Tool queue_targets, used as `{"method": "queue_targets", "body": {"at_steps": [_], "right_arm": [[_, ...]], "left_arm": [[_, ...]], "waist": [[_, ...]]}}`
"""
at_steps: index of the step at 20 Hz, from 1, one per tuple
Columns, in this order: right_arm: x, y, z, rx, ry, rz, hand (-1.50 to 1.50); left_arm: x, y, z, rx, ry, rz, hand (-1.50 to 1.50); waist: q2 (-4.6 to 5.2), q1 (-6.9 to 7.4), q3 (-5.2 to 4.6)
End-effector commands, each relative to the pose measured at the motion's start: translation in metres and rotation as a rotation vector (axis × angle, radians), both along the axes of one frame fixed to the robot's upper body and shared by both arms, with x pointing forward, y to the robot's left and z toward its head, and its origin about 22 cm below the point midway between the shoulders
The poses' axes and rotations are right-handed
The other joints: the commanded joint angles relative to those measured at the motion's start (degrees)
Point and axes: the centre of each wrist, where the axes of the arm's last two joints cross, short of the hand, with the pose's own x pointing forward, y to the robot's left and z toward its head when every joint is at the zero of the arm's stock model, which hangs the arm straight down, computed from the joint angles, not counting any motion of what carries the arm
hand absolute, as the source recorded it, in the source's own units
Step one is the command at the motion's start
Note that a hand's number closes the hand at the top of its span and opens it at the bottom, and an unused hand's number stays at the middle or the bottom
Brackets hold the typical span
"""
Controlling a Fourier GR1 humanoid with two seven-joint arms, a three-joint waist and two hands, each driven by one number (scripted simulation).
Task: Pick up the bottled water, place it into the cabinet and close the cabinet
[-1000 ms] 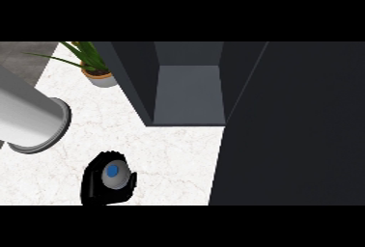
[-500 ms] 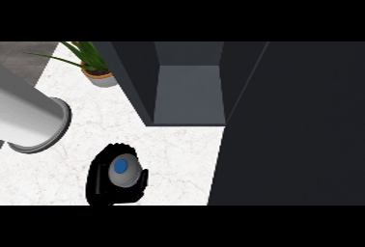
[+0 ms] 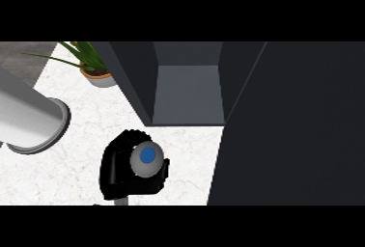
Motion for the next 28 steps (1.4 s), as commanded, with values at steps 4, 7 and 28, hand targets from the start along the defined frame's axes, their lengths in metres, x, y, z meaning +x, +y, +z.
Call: {"method": "queue_targets", "body": {"at_steps": [4, 7, 28], "right_arm": [[-0.019, -0.009, 0.021, -0.001, -0.041, -0.016, -1.50], [-0.014, -0.006, 0.007, -0.008, -0.043, -0.022, -1.50], [-0.007, -0.015, 0.011, 0.009, -0.038, -0.007, -1.50]], "left_arm": [[0.038, -0.024, 0.029, 0.032, 0.016, -0.004, 1.50], [0.049, -0.031, 0.048, 0.047, -0.022, 0.004, 1.50], [0.148, -0.052, 0.085, 0.286, 0.030, 0.157, 1.50]], "waist": [[0.08, -0.32, -0.04], [0.07, -0.18, -0.01], [0.38, -1.17, 0.04]]}}
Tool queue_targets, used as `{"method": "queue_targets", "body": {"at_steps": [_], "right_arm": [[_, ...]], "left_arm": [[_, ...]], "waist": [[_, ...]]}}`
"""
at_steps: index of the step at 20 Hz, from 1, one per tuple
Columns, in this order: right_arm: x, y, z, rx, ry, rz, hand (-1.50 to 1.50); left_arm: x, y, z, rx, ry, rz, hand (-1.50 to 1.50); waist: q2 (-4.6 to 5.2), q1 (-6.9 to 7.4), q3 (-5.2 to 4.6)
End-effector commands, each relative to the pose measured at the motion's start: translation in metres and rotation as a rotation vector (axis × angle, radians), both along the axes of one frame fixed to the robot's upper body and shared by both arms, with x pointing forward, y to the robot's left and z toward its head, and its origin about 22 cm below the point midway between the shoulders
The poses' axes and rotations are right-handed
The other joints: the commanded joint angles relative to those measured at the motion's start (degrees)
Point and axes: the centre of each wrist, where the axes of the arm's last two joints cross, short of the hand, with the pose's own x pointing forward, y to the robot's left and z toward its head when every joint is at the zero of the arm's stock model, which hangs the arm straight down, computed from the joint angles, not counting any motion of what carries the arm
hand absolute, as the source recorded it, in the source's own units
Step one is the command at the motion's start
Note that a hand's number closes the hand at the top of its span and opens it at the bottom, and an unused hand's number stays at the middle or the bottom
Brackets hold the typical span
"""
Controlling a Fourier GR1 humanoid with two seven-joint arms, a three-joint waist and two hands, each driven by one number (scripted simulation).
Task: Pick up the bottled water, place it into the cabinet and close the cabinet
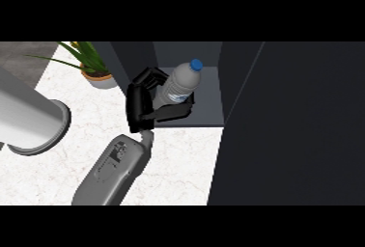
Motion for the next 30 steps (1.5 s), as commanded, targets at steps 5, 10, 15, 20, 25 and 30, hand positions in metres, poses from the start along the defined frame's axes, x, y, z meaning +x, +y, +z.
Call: {"method": "queue_targets", "body": {"at_steps": [5, 10, 15, 20, 25, 30], "right_arm": [[-0.024, -0.011, 0.018, 0.034, -0.019, 0.025, -1.50], [-0.012, -0.009, 0.014, 0.018, -0.042, 0.012, -1.50], [-0.024, -0.008, 0.016, 0.044, -0.021, 0.030, -1.50], [-0.021, -0.015, 0.021, 0.032, -0.030, 0.026, -1.50], [-0.019, -0.017, 0.016, 0.006, -0.044, 0.038, -1.50], [-0.010, -0.009, 0.015, 0.020, -0.046, 0.047, -1.50]], "left_arm": [[0.059, 0.005, 0.009, 0.098, 0.080, 0.036, 1.50], [0.083, -0.004, 0.014, 0.183, 0.092, 0.078, 1.50], [0.082, -0.004, -0.013, 0.309, 0.137, 0.143, 1.50], [0.085, 0.007, -0.028, 0.287, 0.169, 0.175, 1.50], [0.093, 0.005, -0.021, 0.289, 0.185, 0.201, 1.50], [0.083, 0.020, -0.050, 0.367, 0.199, 0.220, 1.50]], "waist": [[1.23, -1.84, -0.08], [1.48, -1.70, -0.10], [1.34, -2.05, -0.12], [1.71, -2.81, -0.14], [1.83, -3.00, -0.09], [2.28, -3.05, -0.18]]}}
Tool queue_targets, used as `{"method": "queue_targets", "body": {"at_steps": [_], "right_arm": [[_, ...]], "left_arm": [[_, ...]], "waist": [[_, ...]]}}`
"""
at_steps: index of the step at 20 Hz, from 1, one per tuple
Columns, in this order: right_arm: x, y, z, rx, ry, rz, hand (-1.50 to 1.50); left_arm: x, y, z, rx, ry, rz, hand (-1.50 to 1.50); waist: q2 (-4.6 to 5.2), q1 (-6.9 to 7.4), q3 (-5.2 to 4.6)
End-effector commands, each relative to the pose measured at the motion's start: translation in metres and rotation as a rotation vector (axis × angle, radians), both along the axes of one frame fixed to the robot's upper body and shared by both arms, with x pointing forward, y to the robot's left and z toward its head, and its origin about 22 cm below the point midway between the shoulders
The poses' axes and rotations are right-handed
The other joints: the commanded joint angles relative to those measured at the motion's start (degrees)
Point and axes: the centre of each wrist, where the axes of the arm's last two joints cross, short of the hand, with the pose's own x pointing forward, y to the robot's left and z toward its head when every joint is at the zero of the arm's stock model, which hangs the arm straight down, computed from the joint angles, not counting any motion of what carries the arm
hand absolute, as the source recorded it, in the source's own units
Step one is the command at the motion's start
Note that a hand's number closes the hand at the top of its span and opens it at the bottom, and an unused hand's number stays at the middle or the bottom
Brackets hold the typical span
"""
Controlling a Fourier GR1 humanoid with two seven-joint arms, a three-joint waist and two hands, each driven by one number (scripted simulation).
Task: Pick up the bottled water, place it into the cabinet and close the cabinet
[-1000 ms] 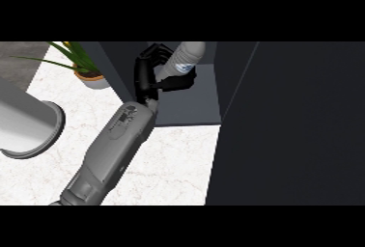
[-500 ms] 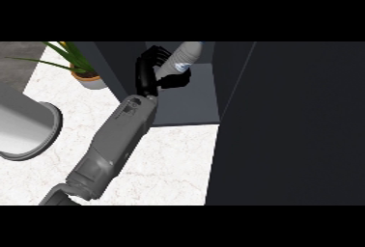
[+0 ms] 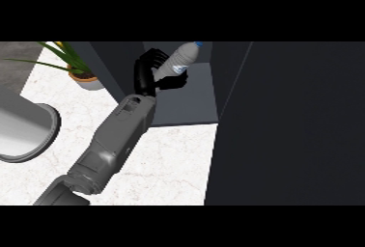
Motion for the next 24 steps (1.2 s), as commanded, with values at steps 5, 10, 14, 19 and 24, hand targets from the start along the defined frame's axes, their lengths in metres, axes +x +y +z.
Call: {"method": "queue_targets", "body": {"at_steps": [5, 10, 14, 19, 24], "right_arm": [[-0.012, -0.004, 0.006, 0.005, -0.011, 0.025, -1.50], [-0.011, -0.002, 0.003, 0.012, -0.025, 0.001, -1.50], [-0.005, -0.006, 0.008, 0.002, -0.039, 0.032, -1.50], [-0.014, -0.006, 0.013, 0.004, -0.028, 0.034, -1.50], [-0.015, -0.006, 0.017, 0.016, -0.022, 0.054, -1.50]], "left_arm": [[0.004, 0.031, -0.010, 0.135, 0.055, 0.082, -1.50], [-0.009, 0.018, -0.031, 0.206, 0.085, 0.093, -1.50], [-0.009, 0.015, -0.030, 0.193, 0.075, 0.133, -1.50], [-0.009, 0.019, -0.031, 0.196, 0.048, 0.108, -1.50], [-0.005, 0.009, -0.020, 0.097, -0.038, -0.013, -1.50]], "waist": [[0.63, -1.09, -0.05], [0.21, -0.18, -0.05], [0.76, -0.52, -0.09], [0.54, -0.68, -0.12], [0.59, -1.34, -0.17]]}}
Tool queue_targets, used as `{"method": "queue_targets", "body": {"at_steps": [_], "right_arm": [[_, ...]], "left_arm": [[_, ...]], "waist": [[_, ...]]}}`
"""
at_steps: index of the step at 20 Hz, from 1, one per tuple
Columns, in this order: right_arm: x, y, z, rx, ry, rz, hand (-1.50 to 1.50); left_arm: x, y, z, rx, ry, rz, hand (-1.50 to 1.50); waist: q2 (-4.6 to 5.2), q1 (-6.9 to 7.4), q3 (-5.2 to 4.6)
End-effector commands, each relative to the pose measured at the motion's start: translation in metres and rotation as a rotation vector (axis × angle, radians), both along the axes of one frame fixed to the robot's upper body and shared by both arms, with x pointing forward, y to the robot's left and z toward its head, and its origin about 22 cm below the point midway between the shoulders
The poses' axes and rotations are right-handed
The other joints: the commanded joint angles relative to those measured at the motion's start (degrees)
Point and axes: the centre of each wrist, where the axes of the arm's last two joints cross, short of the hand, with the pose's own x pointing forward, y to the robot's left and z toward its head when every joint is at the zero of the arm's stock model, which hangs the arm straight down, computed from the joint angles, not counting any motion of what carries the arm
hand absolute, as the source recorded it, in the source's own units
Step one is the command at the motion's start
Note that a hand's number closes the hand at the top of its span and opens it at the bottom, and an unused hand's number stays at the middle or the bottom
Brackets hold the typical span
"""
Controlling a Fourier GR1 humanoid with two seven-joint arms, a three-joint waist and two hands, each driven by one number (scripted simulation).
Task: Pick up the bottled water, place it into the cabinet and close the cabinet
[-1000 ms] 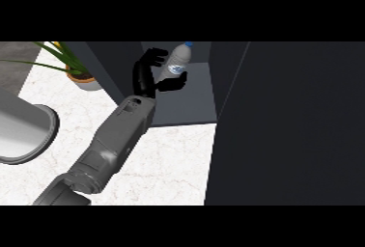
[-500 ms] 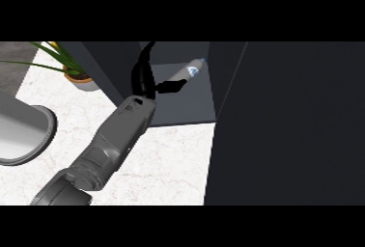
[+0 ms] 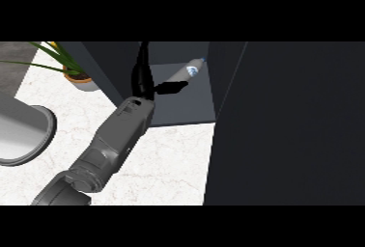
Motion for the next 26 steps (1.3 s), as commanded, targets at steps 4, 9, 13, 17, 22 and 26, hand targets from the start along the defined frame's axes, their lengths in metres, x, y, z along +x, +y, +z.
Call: {"method": "queue_targets", "body": {"at_steps": [4, 9, 13, 17, 22, 26], "right_arm": [[-0.015, -0.001, 0.011, 0.033, -0.018, -0.008, -1.50], [-0.016, -0.012, 0.021, 0.009, -0.011, 0.005, -1.50], [-0.011, -0.003, 0.008, 0.034, -0.003, -0.013, -1.50], [-0.012, -0.006, 0.005, 0.000, -0.009, -0.029, -1.50], [-0.014, -0.018, 0.023, -0.017, -0.027, -0.066, -1.50], [-0.014, -0.012, 0.007, -0.021, -0.018, -0.091, -1.50]], "left_arm": [[0.009, 0.006, 0.020, -0.216, -0.139, -0.176, 1.50], [-0.002, 0.006, 0.003, -0.328, -0.191, -0.274, 1.50], [-0.005, 0.005, 0.002, -0.409, -0.192, -0.364, 1.50], [-0.017, 0.004, -0.007, -0.490, -0.173, -0.456, 1.50], [-0.034, -0.005, -0.009, -0.590, -0.100, -0.597, 1.50], [-0.055, -0.005, 0.000, -0.650, -0.148, -0.586, 1.50]], "waist": [[-0.43, 1.17, -0.09], [-0.62, 1.70, 0.00], [-0.96, 2.37, 0.04], [-1.49, 3.18, 0.07], [-2.04, 4.72, 0.05], [-2.10, 5.62, 0.10]]}}
